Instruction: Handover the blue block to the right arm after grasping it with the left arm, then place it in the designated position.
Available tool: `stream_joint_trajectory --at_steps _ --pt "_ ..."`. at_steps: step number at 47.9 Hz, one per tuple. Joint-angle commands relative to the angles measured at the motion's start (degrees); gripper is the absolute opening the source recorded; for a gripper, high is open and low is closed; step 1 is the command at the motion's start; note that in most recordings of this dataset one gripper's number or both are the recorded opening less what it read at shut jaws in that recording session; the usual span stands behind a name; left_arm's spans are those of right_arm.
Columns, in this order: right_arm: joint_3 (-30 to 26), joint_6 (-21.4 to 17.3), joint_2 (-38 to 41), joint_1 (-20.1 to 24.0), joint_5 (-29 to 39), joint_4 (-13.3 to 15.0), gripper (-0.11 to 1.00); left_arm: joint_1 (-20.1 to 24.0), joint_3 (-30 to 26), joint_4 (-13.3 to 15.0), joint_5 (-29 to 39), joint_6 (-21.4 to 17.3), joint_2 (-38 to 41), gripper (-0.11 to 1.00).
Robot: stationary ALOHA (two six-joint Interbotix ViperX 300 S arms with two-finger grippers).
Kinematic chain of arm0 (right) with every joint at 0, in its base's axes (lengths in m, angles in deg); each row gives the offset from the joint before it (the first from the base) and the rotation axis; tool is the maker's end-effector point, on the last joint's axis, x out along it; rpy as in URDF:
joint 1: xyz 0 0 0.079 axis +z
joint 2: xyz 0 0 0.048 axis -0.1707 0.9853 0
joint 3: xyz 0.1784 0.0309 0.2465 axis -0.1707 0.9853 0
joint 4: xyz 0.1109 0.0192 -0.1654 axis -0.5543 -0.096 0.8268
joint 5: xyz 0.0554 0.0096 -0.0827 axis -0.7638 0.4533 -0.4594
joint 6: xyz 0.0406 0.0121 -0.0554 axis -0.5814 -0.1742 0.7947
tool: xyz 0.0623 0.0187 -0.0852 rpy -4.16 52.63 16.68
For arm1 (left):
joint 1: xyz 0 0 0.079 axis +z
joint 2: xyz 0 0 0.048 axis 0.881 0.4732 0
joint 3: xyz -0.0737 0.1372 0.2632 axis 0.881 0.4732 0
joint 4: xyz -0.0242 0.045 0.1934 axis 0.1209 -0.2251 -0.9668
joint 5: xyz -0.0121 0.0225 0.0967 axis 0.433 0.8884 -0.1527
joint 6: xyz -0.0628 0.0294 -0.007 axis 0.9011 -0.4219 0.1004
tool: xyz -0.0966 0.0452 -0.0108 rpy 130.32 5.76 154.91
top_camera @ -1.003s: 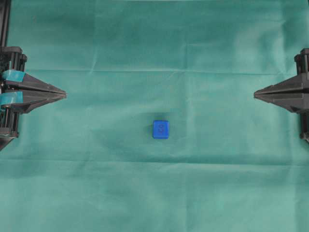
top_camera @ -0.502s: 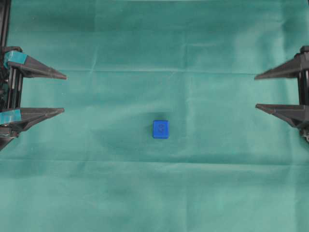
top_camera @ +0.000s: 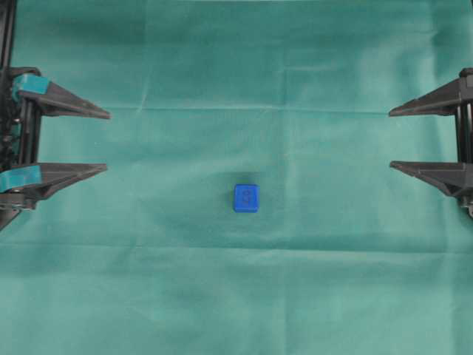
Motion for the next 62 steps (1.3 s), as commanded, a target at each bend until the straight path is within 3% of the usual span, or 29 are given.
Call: stream_joint_trajectory --at_steps 1,35,62 --pt "-1.8 0.0 0.4 -0.2 -0.4 0.0 0.93 0.2 -4.0 -0.2 -0.4 0.1 3.2 0.99" --pt "-1.8 0.2 0.8 -0.2 -0.5 0.6 0.93 0.2 -22.3 -0.2 -0.2 -0.2 26.1 0.99" --pt "-1.8 0.2 1.1 -0.2 -0.8 0.6 0.93 0.6 -27.1 -0.2 4.4 0.5 30.7 0.99"
